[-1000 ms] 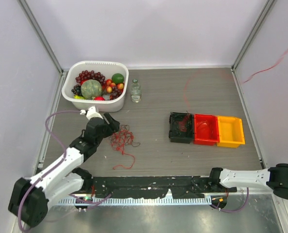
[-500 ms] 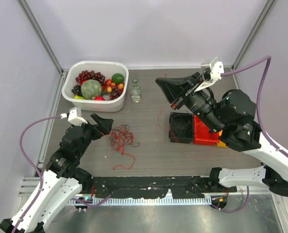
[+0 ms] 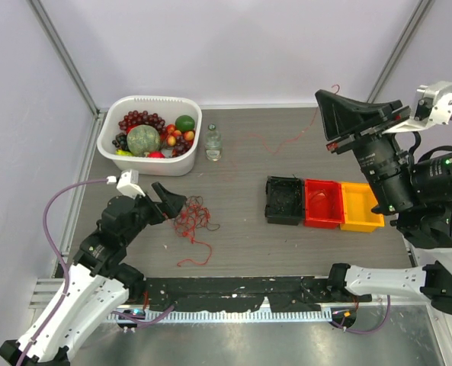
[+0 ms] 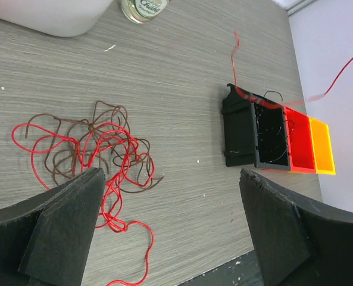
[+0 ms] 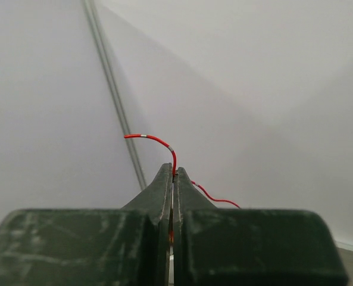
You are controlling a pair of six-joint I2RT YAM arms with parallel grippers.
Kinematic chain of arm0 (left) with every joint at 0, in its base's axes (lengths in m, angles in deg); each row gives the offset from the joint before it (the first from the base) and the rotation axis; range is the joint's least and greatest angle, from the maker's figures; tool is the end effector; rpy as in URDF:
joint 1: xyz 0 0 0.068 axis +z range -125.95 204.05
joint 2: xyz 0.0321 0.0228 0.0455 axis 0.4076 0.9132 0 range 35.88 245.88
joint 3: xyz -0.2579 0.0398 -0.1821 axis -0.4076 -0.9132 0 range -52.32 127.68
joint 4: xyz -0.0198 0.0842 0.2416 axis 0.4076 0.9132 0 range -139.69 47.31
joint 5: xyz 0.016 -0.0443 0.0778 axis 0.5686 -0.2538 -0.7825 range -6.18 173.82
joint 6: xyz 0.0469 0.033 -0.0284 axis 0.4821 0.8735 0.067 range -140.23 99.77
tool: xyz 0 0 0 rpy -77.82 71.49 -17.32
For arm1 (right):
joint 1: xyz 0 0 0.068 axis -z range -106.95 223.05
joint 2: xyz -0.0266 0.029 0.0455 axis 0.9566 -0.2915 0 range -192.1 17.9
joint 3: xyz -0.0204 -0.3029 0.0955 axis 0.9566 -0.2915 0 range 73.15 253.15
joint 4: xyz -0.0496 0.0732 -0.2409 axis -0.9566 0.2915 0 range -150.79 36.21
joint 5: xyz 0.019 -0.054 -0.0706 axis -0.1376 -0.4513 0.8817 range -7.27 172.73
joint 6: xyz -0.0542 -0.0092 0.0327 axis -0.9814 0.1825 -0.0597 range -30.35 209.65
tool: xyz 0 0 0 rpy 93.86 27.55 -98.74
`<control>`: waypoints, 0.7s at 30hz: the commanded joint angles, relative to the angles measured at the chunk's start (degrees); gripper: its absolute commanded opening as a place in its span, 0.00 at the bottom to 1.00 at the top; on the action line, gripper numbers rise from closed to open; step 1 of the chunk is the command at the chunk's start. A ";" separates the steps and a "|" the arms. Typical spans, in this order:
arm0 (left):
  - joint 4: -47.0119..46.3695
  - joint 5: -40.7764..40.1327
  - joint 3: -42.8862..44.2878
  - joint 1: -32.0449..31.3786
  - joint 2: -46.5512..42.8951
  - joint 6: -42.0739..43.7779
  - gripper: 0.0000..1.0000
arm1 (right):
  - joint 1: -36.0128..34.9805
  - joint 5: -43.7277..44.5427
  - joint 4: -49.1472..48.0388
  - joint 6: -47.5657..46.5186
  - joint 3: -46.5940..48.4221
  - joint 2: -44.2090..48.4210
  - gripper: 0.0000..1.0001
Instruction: Untangle the cables
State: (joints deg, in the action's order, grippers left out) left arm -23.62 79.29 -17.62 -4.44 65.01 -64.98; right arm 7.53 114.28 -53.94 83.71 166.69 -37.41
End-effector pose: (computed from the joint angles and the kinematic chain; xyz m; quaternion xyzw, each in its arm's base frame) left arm 0.0872 -0.0428 0.3045 -0.1384 0.8096 -0.3136 0.4765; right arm 0.0624 0.0745 0.6251 -0.0828 0.5210 0.3015 0.7943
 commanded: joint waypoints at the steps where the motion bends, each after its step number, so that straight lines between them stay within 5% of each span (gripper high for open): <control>1: -0.58 2.69 2.30 0.10 -0.12 -0.16 1.00 | -0.05 12.02 -4.64 -11.43 2.09 -3.83 0.01; 7: -0.84 4.27 2.39 0.10 -1.26 -1.21 1.00 | 5.46 30.83 -26.53 -38.25 -1.61 -10.60 0.01; 14: 0.92 4.27 3.18 0.10 -3.02 -1.13 1.00 | 13.39 31.47 -17.41 -30.19 6.91 -13.68 0.01; 21: 1.97 4.27 3.62 0.10 -4.51 -1.39 1.00 | 14.71 29.80 -15.82 -33.70 22.02 -18.69 0.01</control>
State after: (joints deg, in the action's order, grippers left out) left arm -21.66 82.63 -16.42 -4.44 61.42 -66.31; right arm 21.92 143.72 -67.44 52.54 180.05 -56.14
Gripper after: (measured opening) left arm 0.994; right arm 0.028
